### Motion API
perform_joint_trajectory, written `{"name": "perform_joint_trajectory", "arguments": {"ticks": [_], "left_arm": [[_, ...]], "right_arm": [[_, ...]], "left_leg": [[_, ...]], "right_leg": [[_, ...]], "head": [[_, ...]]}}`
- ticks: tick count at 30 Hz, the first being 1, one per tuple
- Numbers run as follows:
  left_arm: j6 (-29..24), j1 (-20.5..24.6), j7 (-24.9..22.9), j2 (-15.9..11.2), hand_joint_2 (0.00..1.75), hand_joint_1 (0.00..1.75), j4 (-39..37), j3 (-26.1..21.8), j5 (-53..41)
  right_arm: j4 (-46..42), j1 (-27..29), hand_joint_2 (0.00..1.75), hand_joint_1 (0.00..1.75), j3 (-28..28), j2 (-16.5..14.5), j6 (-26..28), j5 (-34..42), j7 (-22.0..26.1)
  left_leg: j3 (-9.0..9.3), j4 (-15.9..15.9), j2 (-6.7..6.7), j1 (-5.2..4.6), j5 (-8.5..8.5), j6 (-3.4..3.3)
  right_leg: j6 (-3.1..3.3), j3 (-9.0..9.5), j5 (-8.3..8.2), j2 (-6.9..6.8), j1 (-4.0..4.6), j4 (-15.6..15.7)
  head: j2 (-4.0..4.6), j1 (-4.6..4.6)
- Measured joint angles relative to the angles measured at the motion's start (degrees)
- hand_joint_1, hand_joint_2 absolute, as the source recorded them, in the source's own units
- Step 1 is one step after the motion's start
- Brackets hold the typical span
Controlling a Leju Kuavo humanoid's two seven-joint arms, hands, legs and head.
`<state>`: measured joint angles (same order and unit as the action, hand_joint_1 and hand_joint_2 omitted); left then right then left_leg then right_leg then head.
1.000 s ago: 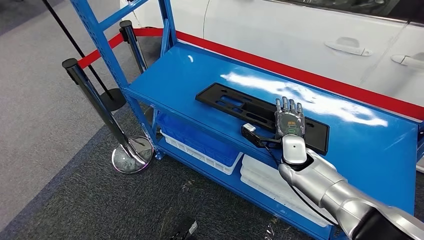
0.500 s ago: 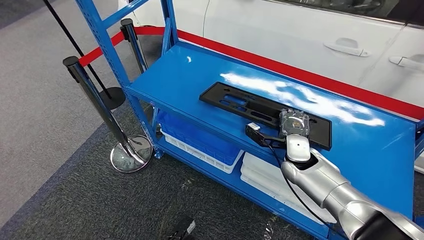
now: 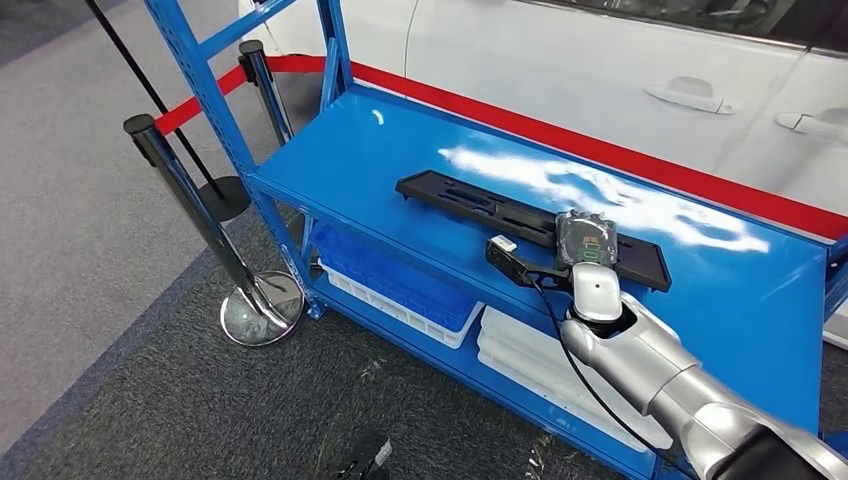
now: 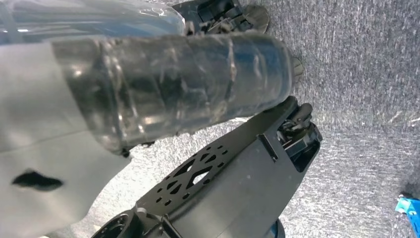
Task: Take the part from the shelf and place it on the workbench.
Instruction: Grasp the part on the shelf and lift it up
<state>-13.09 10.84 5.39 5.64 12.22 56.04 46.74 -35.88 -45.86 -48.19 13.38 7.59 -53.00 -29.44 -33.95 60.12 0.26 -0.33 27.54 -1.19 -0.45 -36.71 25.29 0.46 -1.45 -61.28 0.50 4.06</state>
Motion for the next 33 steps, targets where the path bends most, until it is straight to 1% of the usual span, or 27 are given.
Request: {"name": "perform_joint_trajectory", "arguments": {"ticks": [1,2,4,5,6,7,8,10,12,13,14,16,17,18,19,21,22,23,24,25,26,27,28,29,31,32,33], "left_arm": [[0.0,0.0,0.0,0.0,0.0,0.0,0.0,0.0,0.0],[0.0,0.0,0.1,0.0,0.0,0.0,0.0,0.0,-0.1],[-0.1,0.0,0.1,0.0,0.0,0.0,0.0,0.0,-0.2],[-0.1,-0.1,0.1,-0.1,0.0,0.0,0.0,0.0,-0.3],[-0.1,-0.2,0.1,-0.1,0.0,0.0,0.0,0.0,-0.4],[-0.1,-0.3,0.1,-0.1,0.0,0.0,0.0,0.0,-0.5],[-0.1,-0.3,0.1,-0.1,0.0,0.0,0.0,0.0,-0.6],[-0.1,-0.3,0.0,-0.1,0.0,0.0,0.0,0.0,-0.8],[-0.1,-0.2,0.0,-0.1,0.0,0.0,0.0,0.0,-1.0],[0.0,-0.2,-0.1,-0.1,0.44,0.0,0.0,0.0,-1.2],[0.0,-0.2,-0.1,-0.2,0.87,0.0,0.0,0.0,-1.4],[0.0,-0.2,0.1,-0.3,1.75,0.0,0.0,0.0,-1.9],[-0.1,-0.2,0.7,-0.4,1.75,0.0,0.0,0.0,-2.3],[-0.5,0.0,1.5,-0.4,1.75,0.0,0.0,0.1,-2.8],[-1.0,0.1,2.5,-0.5,1.75,0.0,0.0,0.4,-3.3],[-2.5,0.2,4.5,-0.6,1.75,0.0,0.0,0.8,-4.0],[-3.4,0.2,5.5,-0.7,1.75,0.0,0.0,0.9,-4.2],[-4.3,0.1,6.5,-0.7,1.75,0.0,0.0,0.9,-4.2],[-5.2,0.0,7.5,-0.8,1.75,0.0,0.0,0.9,-4.2],[-5.9,-0.1,8.4,-0.8,1.75,0.0,0.0,0.9,-4.2],[-6.4,-0.2,9.1,-0.9,1.75,0.0,0.0,0.9,-4.2],[-6.6,-0.2,9.8,-1.0,1.75,0.0,0.0,0.9,-4.1],[-6.7,-0.4,10.4,-1.1,1.75,0.0,0.0,0.9,-3.9],[-6.6,-0.7,11.0,-1.2,1.75,0.0,0.0,0.9,-3.5],[-6.6,-1.4,12.3,-1.4,1.75,0.0,0.0,0.9,-2.6],[-6.6,-1.8,12.7,-1.5,1.75,0.0,0.0,0.9,-2.3],[-6.6,-2.1,13.0,-1.7,1.75,0.0,0.0,0.9,-2.0]], "right_arm": [[-0.2,-0.1,1.75,1.75,0.0,0.0,0.1,0.1,0.0],[-0.4,-0.1,1.75,1.75,0.0,0.0,0.2,0.2,0.0],[-0.7,-0.1,1.75,1.75,0.0,0.1,0.5,0.4,0.0],[-0.7,-0.1,1.75,1.75,0.0,0.1,0.6,0.5,0.0],[-0.8,-0.1,1.75,1.75,0.0,0.2,0.7,0.6,0.0],[-0.8,0.0,1.75,1.75,0.0,0.2,0.8,0.6,0.0],[-0.9,0.0,1.75,1.75,0.0,0.3,0.8,0.7,0.0],[-1.1,-0.1,1.75,1.75,0.0,0.4,1.0,0.9,0.0],[-1.3,-0.1,1.75,1.75,0.0,0.6,1.2,1.1,0.0],[-1.3,-0.1,1.75,1.75,0.0,0.7,1.3,1.2,0.0],[-1.3,0.0,1.75,1.75,0.0,0.8,1.6,1.4,0.0],[-1.4,0.1,1.75,1.75,0.0,0.9,2.5,1.8,0.0],[-1.5,0.3,1.75,1.75,0.0,1.0,3.3,2.1,0.0],[-1.7,0.4,1.75,1.75,0.0,1.1,4.4,2.4,0.0],[-2.0,0.6,1.75,1.75,0.0,1.3,5.8,2.6,0.0],[-3.3,1.2,1.75,1.75,0.0,1.4,8.5,2.4,0.0],[-4.4,1.6,1.75,1.75,0.0,1.7,10.0,1.7,0.0],[-5.7,2.1,1.75,1.75,0.0,2.0,11.5,0.6,0.0],[-7.4,2.4,1.75,1.75,0.0,2.4,13.1,-1.0,0.0],[-9.4,2.7,1.75,1.75,0.2,2.9,14.5,-3.1,0.0],[-11.7,3.1,1.75,1.75,0.4,3.3,15.8,-5.4,0.0],[-14.5,3.5,1.75,1.75,0.9,3.7,17.2,-8.0,0.0],[-17.6,4.2,1.75,1.75,1.6,4.0,18.5,-10.3,0.0],[-21.1,5.1,1.75,1.75,2.4,4.1,20.1,-12.5,0.1],[-29.2,7.3,1.75,1.75,4.3,4.2,23.1,-14.6,0.3],[-33.6,8.5,1.75,1.75,5.2,4.2,24.1,-14.7,0.3],[-37.9,9.5,1.75,1.75,6.0,4.1,24.9,-14.6,0.4]], "left_leg": [[-0.39,0.8,0.0,0.09,0.68,0.29],[-1.25,2.7,-0.01,0.21,1.94,0.58],[-4.2,9.2,-0.03,0.4,5.36,1.06],[-5.75,12.5,-0.03,0.47,6.63,1.2],[-6.66,14.5,-0.03,0.52,6.98,1.27],[-6.65,14.5,-0.03,0.56,6.3,1.28],[-5.85,12.9,-0.03,0.61,4.96,1.25],[-2.69,6.6,-0.04,0.76,1.67,1.15],[-0.16,1.4,0.0,0.6,0.31,0.95],[0.44,0.0,0.02,0.44,0.18,0.79],[0.54,-0.3,0.04,0.22,0.25,0.57],[0.6,-0.8,-0.03,0.16,-0.24,-0.16],[0.76,-1.2,-0.1,0.2,-0.55,-0.6],[0.88,-1.6,-0.17,0.25,-0.86,-1.04],[0.92,-1.9,-0.25,0.27,-1.09,-1.39],[0.74,-1.9,-0.3,0.1,-1.22,-1.81],[0.66,-1.8,-0.29,0.04,-1.21,-1.91],[0.62,-1.7,-0.22,-0.01,-1.15,-1.97],[0.62,-1.5,-0.13,-0.01,-1.0,-1.98],[0.62,-1.2,-0.03,0.01,-0.75,-1.91],[0.51,-0.8,0.04,-0.08,-0.42,-1.72],[0.29,-0.3,0.08,-0.18,-0.09,-1.48],[0.05,0.1,0.11,-0.27,0.13,-1.24],[-0.16,0.2,0.13,-0.37,0.22,-1.02],[-0.29,0.3,0.18,-0.32,0.4,-0.65],[-0.42,0.8,0.15,-0.28,0.9,-0.36],[-0.93,2.2,0.11,-0.19,1.88,0.0]], "right_leg": [[0.33,0.05,-0.1,-0.08,-0.05,0.1],[0.61,0.08,-0.22,-0.18,-0.14,0.3],[0.91,-0.01,-0.34,-0.31,-0.12,0.3],[0.95,-0.09,-0.36,-0.37,-0.09,0.3],[0.96,-0.13,-0.37,-0.42,-0.07,0.3],[0.95,-0.14,-0.37,-0.45,-0.06,0.3],[0.94,-0.11,-0.38,-0.46,-0.07,0.3],[0.87,-0.01,-0.42,-0.45,-0.11,0.3],[0.46,-0.1,-0.6,-0.38,0.02,0.4],[0.14,-0.18,-0.77,-0.33,0.05,0.5],[-0.25,-0.24,-0.98,-0.28,0.07,0.7],[-0.91,-0.28,-1.23,-0.2,-0.08,1.0],[-1.11,-0.53,-0.83,-0.22,-0.13,0.6],[-1.18,-1.25,0.23,-0.23,-0.11,-0.9],[-1.16,-2.53,1.88,-0.26,-0.08,-3.6],[-1.11,-5.83,5.23,-0.26,0.13,-10.9],[-1.11,-6.94,5.83,-0.26,0.18,-13.3],[-1.11,-7.2,5.48,-0.27,0.19,-14.0],[-1.08,-6.37,4.1,-0.28,0.17,-12.4],[-1.04,-4.76,2.17,-0.29,0.12,-9.1],[-1.02,-2.99,0.84,-0.3,0.13,-5.7],[-0.9,-1.52,-0.06,-0.25,0.15,-2.7],[-0.78,-0.74,-0.25,-0.22,0.2,-1.0],[-0.6,-0.49,0.1,-0.18,0.32,-0.5],[-0.12,-0.45,0.19,-0.22,0.33,-0.2],[0.19,-0.28,0.25,-0.28,0.28,-0.1],[0.49,-0.07,0.32,-0.34,0.18,0.0]], "head": [[0.0,0.13],[0.0,0.25],[0.0,0.52],[0.0,0.52],[0.0,0.53],[0.0,0.53],[0.0,0.52],[0.0,0.52],[0.0,0.51],[0.0,0.48],[0.0,0.47],[0.0,0.42],[0.0,0.41],[0.0,0.34],[0.0,0.28],[0.0,0.16],[0.0,0.14],[0.0,0.13],[0.0,0.11],[0.0,0.11],[0.0,0.1],[0.0,0.12],[0.0,0.15],[0.0,0.14],[0.0,0.11],[0.0,0.14],[0.0,0.25]]}}
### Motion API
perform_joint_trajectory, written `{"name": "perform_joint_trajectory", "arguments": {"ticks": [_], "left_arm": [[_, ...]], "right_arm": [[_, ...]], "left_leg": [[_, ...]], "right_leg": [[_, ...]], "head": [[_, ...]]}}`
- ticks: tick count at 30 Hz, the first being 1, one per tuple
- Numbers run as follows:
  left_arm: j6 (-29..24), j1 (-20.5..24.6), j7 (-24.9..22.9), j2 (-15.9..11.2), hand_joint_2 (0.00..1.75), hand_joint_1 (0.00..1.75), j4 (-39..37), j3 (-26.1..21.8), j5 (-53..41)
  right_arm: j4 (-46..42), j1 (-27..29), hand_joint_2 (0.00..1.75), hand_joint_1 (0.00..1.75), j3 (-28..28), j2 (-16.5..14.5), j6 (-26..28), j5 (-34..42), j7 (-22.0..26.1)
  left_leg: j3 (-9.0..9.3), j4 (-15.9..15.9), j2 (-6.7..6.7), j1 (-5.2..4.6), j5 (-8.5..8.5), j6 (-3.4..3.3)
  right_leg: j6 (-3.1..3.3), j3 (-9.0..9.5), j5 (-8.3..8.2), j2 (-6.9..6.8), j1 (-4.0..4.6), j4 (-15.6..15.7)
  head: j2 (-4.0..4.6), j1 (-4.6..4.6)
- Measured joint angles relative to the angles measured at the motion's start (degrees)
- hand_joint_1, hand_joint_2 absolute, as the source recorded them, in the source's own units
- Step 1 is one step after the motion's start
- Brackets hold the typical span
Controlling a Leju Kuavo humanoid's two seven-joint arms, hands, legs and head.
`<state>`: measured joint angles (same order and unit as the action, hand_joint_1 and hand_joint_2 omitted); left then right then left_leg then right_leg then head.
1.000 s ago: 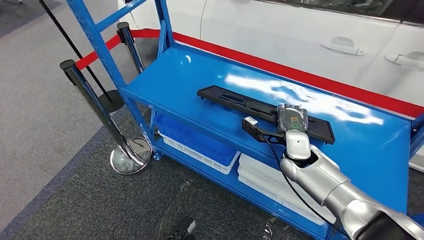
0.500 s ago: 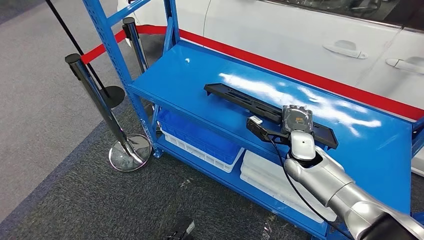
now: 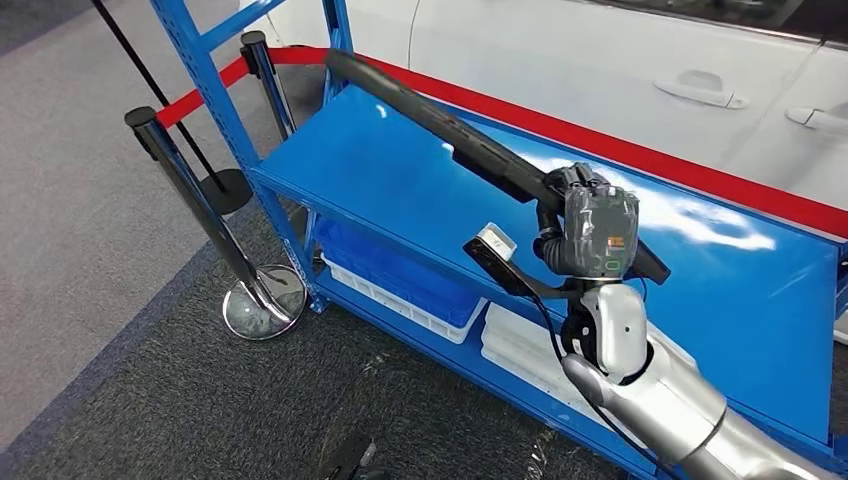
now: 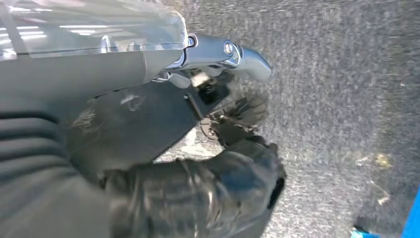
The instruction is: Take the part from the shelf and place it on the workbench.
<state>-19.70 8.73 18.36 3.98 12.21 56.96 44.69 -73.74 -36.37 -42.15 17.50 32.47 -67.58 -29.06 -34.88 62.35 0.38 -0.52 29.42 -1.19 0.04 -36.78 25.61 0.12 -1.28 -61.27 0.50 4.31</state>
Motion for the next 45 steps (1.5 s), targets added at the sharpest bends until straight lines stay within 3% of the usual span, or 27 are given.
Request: {"name": "perform_joint_trajectory", "arguments": {"ticks": [3,5,6,9,11,14,16,18,20,21,22,25,29,31,34,35,36,37,40,42,44,45], "left_arm": [[0.0,-0.5,0.3,-0.3,1.75,0.0,0.0,0.0,0.2],[-0.1,-0.8,0.2,-0.4,1.75,0.0,0.0,0.0,0.3],[-0.1,-0.9,0.1,-0.4,1.75,0.0,0.0,0.0,0.4],[-1.0,-1.0,-0.4,-0.6,1.75,0.0,0.0,0.0,1.0],[-2.3,-1.0,-0.6,-0.8,1.75,0.0,0.0,0.0,1.3],[-3.8,-1.4,-1.1,-1.2,1.75,0.0,0.0,0.0,1.8],[-4.1,-1.5,-1.4,-1.5,1.75,0.0,0.0,0.0,2.0],[-4.1,-1.6,-1.6,-1.6,1.75,0.0,0.0,0.0,2.0],[-3.9,-1.9,-1.7,-1.8,1.75,0.0,0.0,0.0,2.1],[-3.7,-2.0,-1.7,-1.9,1.75,0.0,0.0,0.0,2.1],[-3.6,-2.1,-1.8,-2.0,1.75,0.0,0.0,0.0,2.1],[-3.4,-2.2,-2.3,-2.3,1.75,0.0,-0.1,0.0,2.3],[-3.1,-2.4,-3.1,-2.9,1.75,0.0,-0.1,0.0,2.6],[-2.9,-2.5,-3.4,-3.2,1.75,0.0,-0.1,0.0,2.7],[-2.8,-2.3,-3.5,-3.5,1.75,0.0,-0.1,0.0,2.7],[-2.7,-2.2,-3.5,-3.6,1.75,0.0,-0.1,0.0,2.7],[-2.7,-2.2,-3.5,-3.7,1.75,0.0,-0.1,0.0,2.7],[-2.6,-2.2,-3.6,-3.8,1.75,0.0,-0.1,0.0,2.7],[-2.6,-2.0,-3.6,-4.2,1.75,0.0,-0.1,0.0,2.9],[-2.6,-1.7,-3.5,-4.4,1.75,0.0,-0.1,0.0,3.1],[-2.8,-1.8,-3.5,-4.5,1.75,0.0,-0.1,0.0,3.3],[-2.9,-1.9,-3.5,-4.5,1.75,0.0,-0.1,0.0,3.5]], "right_arm": [[-9.8,2.3,1.75,1.75,1.6,-0.1,0.8,0.5,0.1],[-14.7,3.6,1.75,1.75,2.4,-0.1,1.1,1.4,0.3],[-16.8,4.1,1.75,1.75,2.8,-0.1,1.5,2.6,0.6],[-21.7,4.9,1.75,1.75,3.6,-0.1,2.9,7.6,1.9],[-24.5,5.9,1.75,1.75,3.9,-0.1,3.4,10.2,2.6],[-29.2,7.9,1.75,1.75,4.0,-0.1,3.9,14.1,3.9],[-32.2,9.3,1.75,1.75,4.0,-0.1,4.7,16.0,5.5],[-35.1,10.9,1.75,1.75,4.0,-0.1,6.0,16.8,7.6],[-37.7,13.0,1.75,1.75,4.0,-0.1,6.9,17.3,10.2],[-38.8,14.0,1.75,1.75,4.0,-0.2,7.1,17.6,11.7],[-39.9,15.0,1.75,1.75,4.0,-0.4,7.2,18.1,13.2],[-43.0,17.5,1.75,1.75,4.0,-1.1,7.2,19.5,17.9],[-45.9,20.2,1.75,1.75,3.8,-2.2,7.2,20.4,21.2],[-46.8,21.0,1.75,1.75,3.7,-2.7,7.2,20.7,22.0],[-47.9,22.1,1.75,1.75,3.1,-3.6,7.2,23.1,24.8],[-48.1,22.4,1.75,1.75,2.8,-3.9,7.2,24.1,25.9],[-48.1,22.8,1.75,1.75,2.6,-4.2,7.2,25.1,26.8],[-48.2,23.3,1.75,1.75,2.4,-4.6,7.2,26.2,27.8],[-48.3,24.7,1.75,1.75,1.9,-5.9,7.2,29.8,31.6],[-48.3,25.7,1.75,1.75,1.9,-6.8,7.2,31.9,34.4],[-48.4,26.4,1.75,1.75,1.9,-7.7,7.2,33.6,36.4],[-48.4,26.7,1.75,1.75,1.9,-7.9,7.2,34.2,37.0]], "left_leg": [[-4.31,9.6,-0.07,0.39,4.42,0.98],[-6.51,13.5,-0.08,0.58,4.89,1.2],[-6.19,12.4,-0.08,0.63,3.64,1.16],[-1.17,1.5,-0.06,0.52,-1.44,0.7],[0.71,-2.3,-0.01,0.18,-2.08,0.32],[1.08,-3.4,-0.02,0.09,-2.79,-0.49],[1.26,-4.2,-0.15,0.35,-3.63,-1.16],[1.06,-4.4,-0.21,0.32,-3.93,-1.48],[0.64,-4.0,-0.2,0.25,-3.97,-1.53],[0.41,-3.8,-0.19,0.26,-3.97,-1.53],[0.15,-3.4,-0.16,0.3,-3.96,-1.51],[-0.97,-1.9,-0.05,0.16,-3.84,-0.98],[-1.85,-1.4,0.08,0.08,-4.26,0.16],[-2.93,0.8,0.0,0.23,-1.75,0.79],[-5.48,10.1,-0.08,0.46,5.49,1.44],[-5.47,12.2,-0.07,0.48,6.76,1.43],[-4.41,12.2,-0.07,0.45,6.94,1.28],[-2.28,10.2,-0.06,0.36,6.31,1.06],[6.19,-1.8,-0.08,-0.33,3.6,0.21],[7.69,-4.9,-0.06,-0.86,2.91,-0.38],[7.34,-5.5,-0.04,-0.92,1.38,-1.03],[7.23,-6.1,-0.16,-0.79,0.38,-1.26]], "right_leg": [[0.66,0.55,0.34,-0.18,-0.01,0.1],[0.8,0.73,0.48,-0.23,0.07,0.1],[0.81,0.8,0.51,-0.17,0.08,0.1],[0.65,0.99,0.53,0.14,0.1,0.2],[0.17,0.93,0.37,0.3,0.12,0.4],[-0.79,0.91,0.2,0.35,0.08,0.7],[-1.1,-0.07,2.53,0.28,0.19,-1.9],[-1.22,-2.55,6.67,0.21,0.23,-8.7],[-1.4,-4.22,8.68,0.19,0.17,-14.0],[-1.49,-3.74,8.19,0.16,0.09,-13.8],[-1.58,-2.19,6.84,0.13,-0.03,-11.4],[-1.5,2.92,3.61,0.18,-0.21,-1.8],[-0.04,2.77,2.55,0.27,0.03,-0.7],[0.76,1.99,1.61,0.07,-0.14,-0.4],[1.33,0.22,0.22,-0.28,-0.01,-0.4],[1.39,-0.46,-0.28,-0.36,0.1,-0.4],[1.41,-1.14,-0.8,-0.41,0.2,-0.4],[1.41,-1.81,-1.35,-0.43,0.26,-0.4],[1.1,-3.18,-3.04,-0.45,0.16,-0.2],[0.45,-3.27,-4.15,-0.61,-0.03,0.4],[-0.23,-3.11,-5.24,-0.64,-0.08,1.2],[-0.42,-3.23,-4.88,-0.55,-0.04,1.2]], "head": [[0.0,0.23],[0.0,0.22],[0.0,0.21],[0.0,0.2],[0.0,0.18],[0.0,0.13],[0.0,-0.07],[0.0,-0.26],[0.0,-0.33],[0.0,-0.33],[0.0,-0.34],[0.0,-0.29],[0.0,-0.22],[0.0,-0.04],[0.0,0.25],[0.0,0.25],[0.0,0.25],[0.0,0.23],[0.0,0.22],[0.0,0.27],[0.0,0.28],[0.0,0.12]]}}
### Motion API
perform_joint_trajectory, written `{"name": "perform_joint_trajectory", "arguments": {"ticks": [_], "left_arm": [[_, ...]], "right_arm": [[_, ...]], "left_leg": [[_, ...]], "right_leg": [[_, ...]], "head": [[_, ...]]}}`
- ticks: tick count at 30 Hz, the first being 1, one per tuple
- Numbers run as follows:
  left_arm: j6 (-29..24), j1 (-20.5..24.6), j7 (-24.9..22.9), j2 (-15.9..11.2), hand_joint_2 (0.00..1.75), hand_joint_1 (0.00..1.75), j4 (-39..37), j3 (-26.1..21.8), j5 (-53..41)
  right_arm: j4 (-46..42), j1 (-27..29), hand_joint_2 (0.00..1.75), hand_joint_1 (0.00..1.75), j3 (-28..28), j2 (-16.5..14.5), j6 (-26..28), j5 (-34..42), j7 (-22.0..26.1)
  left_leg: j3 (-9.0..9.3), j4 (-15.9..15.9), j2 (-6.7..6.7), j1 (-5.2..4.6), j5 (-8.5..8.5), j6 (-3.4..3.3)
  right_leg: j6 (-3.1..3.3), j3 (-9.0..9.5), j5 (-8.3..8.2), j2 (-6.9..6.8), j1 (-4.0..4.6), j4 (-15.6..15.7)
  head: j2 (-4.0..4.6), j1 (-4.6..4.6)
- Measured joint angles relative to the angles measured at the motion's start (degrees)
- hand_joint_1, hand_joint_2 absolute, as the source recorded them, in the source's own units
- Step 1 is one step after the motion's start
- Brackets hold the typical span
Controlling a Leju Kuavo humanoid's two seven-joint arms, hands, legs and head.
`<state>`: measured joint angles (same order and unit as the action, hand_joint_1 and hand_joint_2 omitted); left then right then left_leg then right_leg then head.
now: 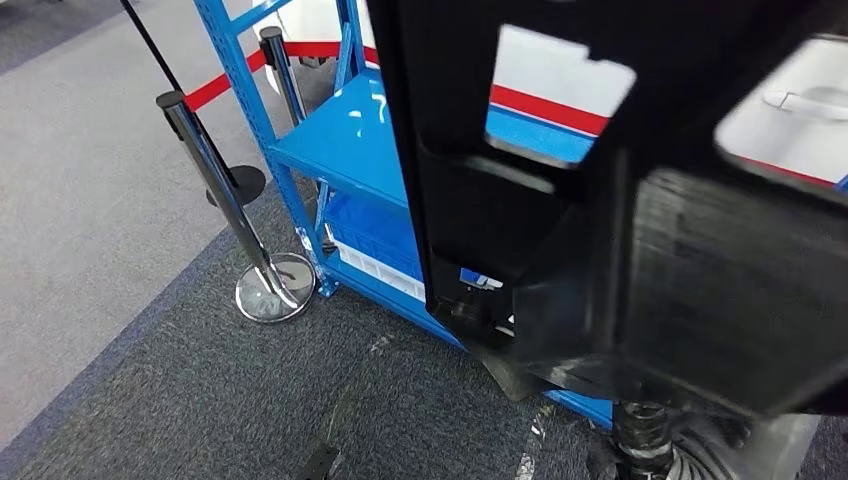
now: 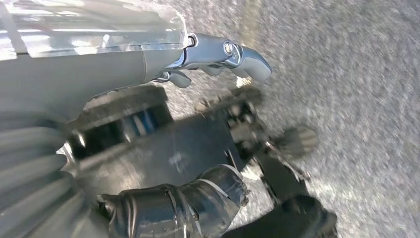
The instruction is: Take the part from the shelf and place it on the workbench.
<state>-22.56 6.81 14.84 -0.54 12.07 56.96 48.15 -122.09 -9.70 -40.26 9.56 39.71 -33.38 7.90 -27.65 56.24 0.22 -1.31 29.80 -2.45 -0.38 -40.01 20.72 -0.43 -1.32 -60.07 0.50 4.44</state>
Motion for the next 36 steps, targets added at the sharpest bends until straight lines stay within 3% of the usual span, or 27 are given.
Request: {"name": "perform_joint_trajectory", "arguments": {"ticks": [1,2,4,5,6,7,8,10,12,14,15,16,19,20,21,22,23,24,25,26,27,28,31,32,33,35,36], "left_arm": [[-0.1,0.0,-0.1,0.0,1.75,0.0,0.0,0.0,0.2],[-0.1,0.0,-0.2,0.0,1.75,0.0,0.0,0.0,0.4],[-0.1,0.1,-0.4,0.1,1.75,0.0,0.0,0.0,0.8],[-0.1,0.1,-0.4,0.1,1.75,0.0,0.0,0.0,1.0],[0.0,0.0,-0.4,0.2,1.75,0.0,0.0,0.0,1.1],[0.0,0.0,-0.4,0.2,1.75,0.0,0.0,0.0,1.3],[0.0,0.0,-0.4,0.2,1.75,0.0,0.0,0.0,1.4],[-0.1,0.0,-0.4,0.1,1.75,0.0,0.0,0.0,1.6],[-0.1,0.0,-0.3,0.1,1.75,0.0,0.0,0.0,1.7],[-0.1,-0.1,-0.2,0.0,1.75,0.0,0.0,0.0,1.8],[-0.1,-0.1,-0.2,0.0,1.75,0.0,0.0,0.0,1.8],[-0.2,-0.2,-0.2,0.0,1.75,0.0,0.0,0.0,1.8],[-0.1,-0.1,-0.1,0.1,1.75,0.0,0.0,0.0,1.9],[-0.1,0.0,-0.1,0.1,1.75,0.0,0.0,0.0,1.9],[-0.1,0.0,0.0,0.1,1.75,0.0,0.0,0.0,2.0],[-0.1,0.0,0.0,0.1,1.75,0.0,0.0,0.0,2.0],[-0.1,0.0,0.0,0.1,1.75,0.0,0.0,0.0,2.1],[-0.1,0.0,0.0,0.0,1.75,0.0,0.0,0.0,2.1],[-0.1,0.0,0.0,0.0,1.75,0.0,0.0,0.0,2.2],[-0.1,0.1,0.0,0.0,1.75,0.0,0.0,0.0,2.2],[-0.1,0.2,0.0,0.0,1.75,0.0,0.0,0.0,2.2],[-0.1,0.2,0.0,0.0,1.75,0.0,0.0,0.0,2.2],[-0.1,0.1,0.0,0.0,1.75,0.0,0.0,0.0,2.2],[-0.1,0.1,0.0,0.0,1.75,0.0,0.0,0.0,2.2],[-0.1,0.1,0.0,0.0,1.75,0.0,0.0,0.0,2.2],[-0.1,0.2,0.0,0.0,1.75,0.0,0.0,0.0,2.2],[-0.1,0.1,0.0,0.0,1.75,0.0,0.0,0.0,2.2]], "right_arm": [[0.0,0.2,1.75,1.75,0.0,-0.3,0.0,0.6,0.4],[0.0,0.3,1.75,1.75,0.0,-0.4,0.0,1.3,0.7],[0.1,0.3,1.75,1.75,0.0,-0.8,0.1,3.0,1.4],[0.2,0.4,1.75,1.75,0.0,-0.9,0.2,3.9,1.8],[0.3,0.4,1.75,1.75,0.0,-1.1,0.2,4.9,2.3],[0.4,0.4,1.75,1.75,0.0,-1.2,0.2,5.9,2.7],[0.6,0.5,1.75,1.75,0.0,-1.4,0.2,6.7,3.0],[0.8,0.6,1.75,1.75,0.0,-1.7,0.2,8.3,3.7],[1.0,0.7,1.75,1.75,0.0,-2.1,0.2,9.4,4.1],[1.2,0.9,1.75,1.75,0.0,-2.4,0.2,9.9,4.2],[1.3,0.9,1.75,1.75,0.0,-2.5,0.2,9.9,4.2],[1.5,0.9,1.75,1.75,0.0,-2.7,0.2,10.0,4.2],[1.8,0.9,1.75,1.75,0.0,-3.1,0.2,10.1,4.2],[1.9,1.0,1.75,1.75,0.0,-3.2,0.2,10.1,4.1],[2.0,1.0,1.75,1.75,0.0,-3.2,0.2,10.1,4.1],[2.1,1.0,1.75,1.75,0.0,-3.2,0.2,10.1,4.1],[2.2,1.0,1.75,1.75,0.0,-3.2,0.2,10.2,4.1],[2.3,1.0,1.75,1.75,0.0,-3.3,0.2,10.3,4.1],[2.4,1.0,1.75,1.75,0.0,-3.4,0.2,10.3,4.1],[2.4,1.0,1.75,1.75,0.0,-3.4,0.2,10.4,4.1],[2.4,1.0,1.75,1.75,0.0,-3.5,0.2,10.4,4.1],[2.5,1.0,1.75,1.75,0.0,-3.5,0.2,10.4,4.1],[2.6,1.0,1.75,1.75,0.0,-3.5,0.2,10.4,4.1],[2.7,1.1,1.75,1.75,0.0,-3.5,0.2,10.4,4.1],[2.7,1.1,1.75,1.75,0.0,-3.5,0.2,10.4,4.1],[2.9,1.1,1.75,1.75,0.0,-3.5,0.3,10.5,4.1],[3.0,1.1,1.75,1.75,0.0,-3.5,0.3,10.4,4.0]], "left_leg": [[-0.29,-0.7,-0.14,0.14,-1.1,-0.31],[-0.79,-1.2,-0.29,0.3,-2.17,-0.52],[-2.53,-1.2,-0.52,0.26,-3.74,-0.79],[-3.61,-1.1,-0.6,0.28,-4.46,-0.75],[-4.76,-0.8,-0.68,0.33,-5.14,-0.64],[-5.96,-0.5,-0.75,0.43,-5.77,-0.46],[-7.17,0.0,-0.78,0.57,-6.3,-0.2],[-9.47,1.7,-0.73,0.78,-7.0,0.47],[-10.82,3.1,-0.6,0.81,-7.54,1.18],[-11.18,3.4,-0.43,0.93,-8.26,1.81],[-11.42,3.7,-0.34,1.08,-7.96,2.08],[-11.86,4.6,-0.27,1.21,-6.56,2.37],[-13.92,13.1,-0.22,1.45,1.94,3.05],[-14.25,16.4,-0.22,1.48,3.67,3.11],[-13.97,18.5,-0.21,1.47,3.94,3.05],[-12.86,18.9,-0.21,1.44,2.95,2.89],[-10.76,17.3,-0.2,1.38,1.35,2.67],[-7.74,14.0,-0.17,1.27,0.1,2.38],[-4.26,9.4,-0.15,1.07,-0.02,2.06],[-1.34,5.3,-0.12,0.86,0.48,1.84],[0.46,2.3,-0.07,0.63,1.04,1.63],[1.21,0.6,-0.04,0.42,1.36,1.43],[0.72,-0.8,-0.31,0.57,-0.54,0.8],[0.46,-1.2,-0.47,0.7,-1.28,0.48],[0.05,-1.5,-0.63,0.82,-1.96,0.13],[-1.58,-1.3,-0.72,0.57,-3.14,-0.45],[-2.58,-1.1,-0.75,0.5,-3.63,-0.54]], "right_leg": [[-0.15,-0.31,1.5,0.12,0.1,-0.8],[-0.24,-0.89,4.13,0.23,0.19,-2.7],[-0.52,-2.07,10.18,0.34,0.25,-9.3],[-0.73,-2.29,11.54,0.34,0.2,-12.6],[-0.96,-1.95,11.43,0.34,0.1,-14.7],[-1.2,-0.83,10.18,0.33,-0.07,-15.2],[-1.48,1.19,8.66,0.32,-0.3,-13.6],[-1.91,7.02,8.73,0.41,-0.64,-6.4],[-1.45,10.29,10.62,0.7,-0.48,-1.2],[-0.28,9.91,10.45,0.82,-0.2,-0.7],[0.24,9.58,10.03,0.69,-0.17,-0.6],[0.73,9.1,9.43,0.55,-0.23,-0.5],[1.47,7.01,7.35,0.28,-0.16,-0.5],[1.51,6.15,6.65,0.24,-0.07,-0.5],[1.52,5.26,5.96,0.21,0.03,-0.6],[1.51,4.29,5.26,0.19,0.12,-0.6],[1.48,3.38,4.58,0.2,0.16,-0.6],[1.41,2.65,3.93,0.23,0.18,-0.6],[1.25,2.13,3.32,0.26,0.21,-0.6],[1.02,1.87,2.71,0.25,0.2,-0.4],[0.75,1.83,2.09,0.21,0.16,-0.2],[0.43,1.85,1.41,0.18,0.1,0.3],[-0.4,1.67,0.36,0.27,0.06,1.1],[-0.54,1.27,1.46,0.32,0.14,0.5],[-0.57,0.64,3.65,0.35,0.18,-1.2],[-0.71,-1.0,9.31,0.38,0.33,-7.3],[-0.79,-1.72,11.07,0.39,0.36,-10.9]], "head": [[0.0,-0.15],[0.0,-0.38],[0.0,-0.55],[0.0,-0.61],[0.0,-0.6],[0.0,-0.61],[0.0,-0.62],[0.0,-0.61],[0.0,-0.67],[0.0,-0.84],[0.0,-0.92],[0.0,-0.81],[0.0,-0.38],[0.0,-0.36],[0.0,-0.38],[0.0,-0.38],[0.0,-0.38],[0.0,-0.38],[0.0,-0.36],[0.0,-0.4],[0.0,-0.42],[0.0,-0.34],[0.0,-0.27],[0.0,-0.4],[0.0,-0.49],[0.0,-0.63],[0.0,-0.67]]}}
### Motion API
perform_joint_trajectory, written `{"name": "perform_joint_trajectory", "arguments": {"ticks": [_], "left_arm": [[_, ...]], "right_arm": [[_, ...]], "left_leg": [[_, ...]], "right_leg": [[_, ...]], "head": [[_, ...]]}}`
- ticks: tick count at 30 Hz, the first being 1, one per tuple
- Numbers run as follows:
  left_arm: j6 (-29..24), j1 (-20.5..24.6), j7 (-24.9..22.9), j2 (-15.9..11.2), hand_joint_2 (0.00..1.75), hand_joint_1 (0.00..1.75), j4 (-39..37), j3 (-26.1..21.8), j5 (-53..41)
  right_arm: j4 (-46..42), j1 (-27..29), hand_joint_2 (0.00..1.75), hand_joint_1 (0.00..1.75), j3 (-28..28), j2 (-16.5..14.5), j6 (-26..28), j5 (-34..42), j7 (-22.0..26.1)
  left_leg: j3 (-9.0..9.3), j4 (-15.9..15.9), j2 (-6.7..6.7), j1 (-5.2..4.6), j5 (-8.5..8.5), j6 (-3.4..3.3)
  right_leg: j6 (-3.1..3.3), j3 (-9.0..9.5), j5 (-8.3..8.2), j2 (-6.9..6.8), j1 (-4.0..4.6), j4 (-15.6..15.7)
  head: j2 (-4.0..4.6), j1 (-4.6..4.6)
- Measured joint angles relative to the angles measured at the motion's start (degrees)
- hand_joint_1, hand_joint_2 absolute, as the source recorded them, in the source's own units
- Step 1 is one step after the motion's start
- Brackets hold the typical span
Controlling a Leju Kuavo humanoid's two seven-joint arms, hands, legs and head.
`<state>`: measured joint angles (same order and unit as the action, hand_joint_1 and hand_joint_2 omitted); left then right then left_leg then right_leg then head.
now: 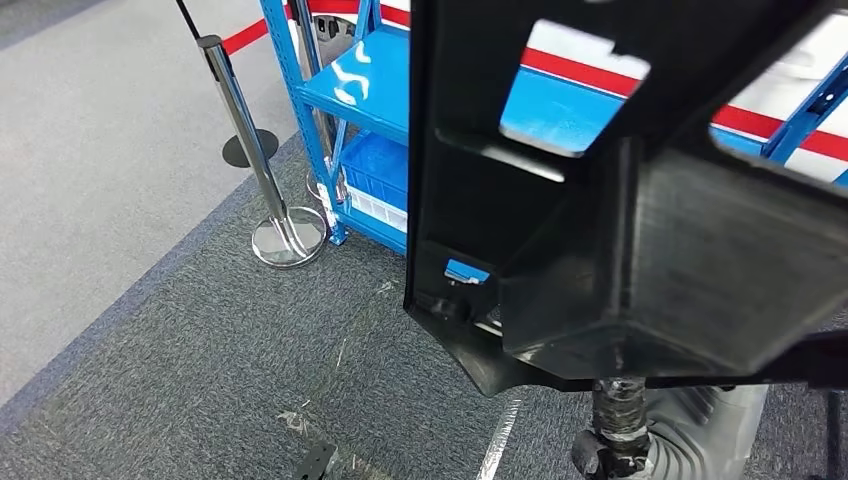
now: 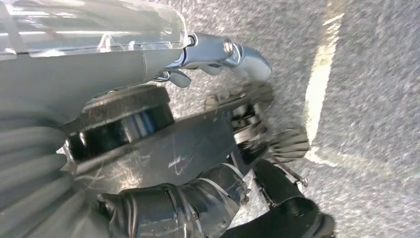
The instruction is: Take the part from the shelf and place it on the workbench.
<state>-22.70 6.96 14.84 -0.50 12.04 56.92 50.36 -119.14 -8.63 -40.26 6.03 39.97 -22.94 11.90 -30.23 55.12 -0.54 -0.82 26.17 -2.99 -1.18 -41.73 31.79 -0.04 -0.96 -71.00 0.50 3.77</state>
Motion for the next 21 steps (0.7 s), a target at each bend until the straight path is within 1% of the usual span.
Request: {"name": "perform_joint_trajectory", "arguments": {"ticks": [1,2,3,4,5,6,7,8,9,10,11,12,13,14,15,16,17,18,19,20,21], "left_arm": [[-0.1,0.0,0.0,0.0,1.75,0.0,0.0,0.0,0.0],[-0.3,-0.1,0.0,0.1,1.75,0.0,0.0,0.0,0.0],[-0.4,-0.1,0.0,0.1,1.75,0.0,0.0,0.0,0.0],[-0.5,-0.2,0.0,0.1,1.75,0.0,0.0,0.0,0.1],[-0.6,-0.2,0.0,0.1,1.75,0.0,0.0,0.0,0.1],[-0.6,-0.1,-0.1,0.2,1.75,0.0,0.0,0.0,0.1],[-0.6,0.0,-0.1,0.2,1.75,0.0,0.0,0.0,0.1],[-0.7,0.0,-0.2,0.2,1.75,0.0,0.0,0.0,0.1],[-0.7,0.0,-0.2,0.3,1.75,0.0,0.0,0.0,0.1],[-0.7,-0.1,-0.3,0.3,1.75,0.0,0.0,0.0,0.1],[-0.7,-0.1,-0.4,0.2,1.75,0.0,0.0,0.0,0.1],[-0.6,-0.2,-0.5,0.2,1.75,0.0,0.0,0.0,0.1],[-0.6,-0.1,-0.5,0.2,1.75,0.0,0.0,0.0,0.1],[-0.6,-0.1,-0.6,0.2,1.75,0.0,0.0,0.0,0.1],[-0.6,-0.1,-0.6,0.2,1.75,0.0,0.0,0.0,0.1],[-0.6,-0.1,-0.6,0.2,1.75,0.0,0.0,0.0,0.1],[-0.5,-0.1,-0.7,0.2,1.75,0.0,0.0,0.0,0.1],[-0.5,-0.1,-0.7,0.2,1.75,0.0,0.0,0.0,0.1],[-0.5,-0.2,-0.8,0.2,1.75,0.0,0.0,0.0,0.1],[-0.4,-0.2,-0.9,0.2,1.75,0.0,0.0,0.0,0.2],[-0.4,-0.3,-0.9,0.3,1.75,0.0,0.0,0.0,0.3]], "right_arm": [[0.1,0.0,1.75,1.75,0.0,0.0,0.0,-0.1,-0.1],[0.3,0.0,1.75,1.75,0.0,0.0,0.0,-0.2,-0.3],[0.4,0.0,1.75,1.75,0.0,0.0,0.0,-0.5,-0.6],[0.5,0.0,1.75,1.75,0.0,0.0,0.0,-0.8,-1.0],[0.6,-0.1,1.75,1.75,0.0,0.0,0.0,-1.1,-1.4],[0.7,-0.1,1.75,1.75,0.0,0.0,0.0,-1.4,-1.7],[0.7,-0.2,1.75,1.75,0.0,0.0,0.0,-1.7,-2.0],[0.7,-0.3,1.75,1.75,0.0,0.0,0.0,-1.9,-2.2],[0.8,-0.3,1.75,1.75,0.0,0.0,0.0,-2.0,-2.3],[0.9,-0.4,1.75,1.75,0.0,0.0,0.0,-2.0,-2.4],[1.0,-0.5,1.75,1.75,0.0,0.0,0.0,-1.9,-2.4],[1.0,-0.6,1.75,1.75,0.0,0.0,0.0,-1.9,-2.5],[1.1,-0.7,1.75,1.75,0.0,0.0,0.0,-1.9,-2.6],[1.1,-0.7,1.75,1.75,0.0,0.0,0.0,-1.8,-2.7],[1.2,-0.8,1.75,1.75,0.0,0.0,0.0,-1.8,-2.8],[1.3,-0.8,1.75,1.75,0.0,0.0,0.0,-1.7,-2.9],[1.4,-0.8,1.75,1.75,0.0,0.0,0.0,-1.6,-3.0],[1.5,-0.8,1.75,1.75,-0.1,0.0,0.0,-1.5,-3.0],[1.5,-0.9,1.75,1.75,-0.1,0.0,0.0,-1.4,-3.0],[1.6,-0.9,1.75,1.75,-0.1,0.0,0.0,-1.3,-3.0],[1.6,-1.0,1.75,1.75,-0.1,0.0,0.0,-1.2,-3.0]], "left_leg": [[-1.03,0.3,0.07,-0.05,-0.45,0.02],[-2.08,0.6,0.19,-0.08,-0.88,0.08],[-3.09,0.9,0.35,-0.07,-1.35,0.19],[-4.02,1.4,0.6,-0.04,-1.75,0.37],[-4.94,1.8,0.81,-0.05,-2.08,0.58],[-5.67,2.4,1.04,-0.04,-2.39,0.81],[-6.26,2.8,1.37,-0.02,-2.75,1.09],[-6.71,3.0,1.7,0.01,-3.17,1.38],[-6.95,3.1,2.13,0.05,-3.6,1.69],[-7.27,3.2,2.45,0.15,-3.78,1.96],[-7.67,3.7,2.46,0.19,-3.39,2.27],[-8.4,5.2,2.29,0.27,-2.29,2.62],[-9.61,7.9,1.95,0.48,-0.59,3.0],[-11.06,11.5,1.61,0.66,1.29,3.45],[-12.53,15.2,1.41,0.93,2.77,3.82],[-13.49,17.9,1.25,1.17,3.4,4.13],[-13.52,18.5,1.08,1.42,2.97,4.4],[-12.48,17.0,0.82,1.68,1.55,4.61],[-10.58,13.6,0.29,1.94,-0.37,4.81],[-8.6,10.0,-0.56,1.97,-1.63,4.97],[-6.89,7.1,-1.46,1.74,-2.41,4.92]], "right_leg": [[-0.07,-0.32,0.2,-0.01,0.02,-2.8],[-0.09,0.01,-1.02,0.0,0.01,-4.3],[-0.04,1.19,-2.99,0.09,0.0,-3.9],[0.1,3.3,-4.62,0.49,-0.01,-1.7],[0.32,6.22,-4.89,1.3,0.0,2.0],[0.51,9.17,-4.01,2.06,0.01,6.1],[0.66,11.38,-2.77,2.61,0.12,9.5],[0.75,12.67,-1.63,2.75,0.26,11.6],[0.84,12.99,-1.34,2.36,0.31,12.6],[1.03,12.9,-1.62,1.82,0.23,12.8],[1.25,12.9,-1.95,1.34,0.1,13.1],[1.54,12.92,-2.31,0.74,-0.07,13.5],[1.78,12.9,-2.56,0.12,-0.15,13.6],[1.91,12.81,-2.71,-0.47,-0.1,13.7],[2.0,12.69,-2.8,-1.13,-0.09,13.7],[2.0,12.61,-2.82,-1.7,-0.09,13.7],[1.96,12.58,-2.81,-2.25,-0.13,13.7],[1.85,12.63,-2.75,-2.74,-0.2,13.6],[1.64,12.74,-2.6,-3.14,-0.27,13.6],[1.35,12.8,-2.42,-3.5,-0.32,13.5],[1.01,12.81,-2.24,-3.8,-0.28,13.4]], "head": [[0.0,-0.02],[0.0,-0.01],[0.0,-0.02],[0.0,-0.02],[0.0,-0.01],[0.0,0.02],[0.0,0.01],[0.0,0.03],[0.0,0.04],[0.0,0.01],[0.0,0.11],[0.0,0.27],[0.0,0.43],[0.0,0.59],[0.0,0.69],[0.0,0.68],[0.0,0.7],[0.0,0.69],[0.0,0.69],[0.0,0.7],[0.0,0.7]]}}
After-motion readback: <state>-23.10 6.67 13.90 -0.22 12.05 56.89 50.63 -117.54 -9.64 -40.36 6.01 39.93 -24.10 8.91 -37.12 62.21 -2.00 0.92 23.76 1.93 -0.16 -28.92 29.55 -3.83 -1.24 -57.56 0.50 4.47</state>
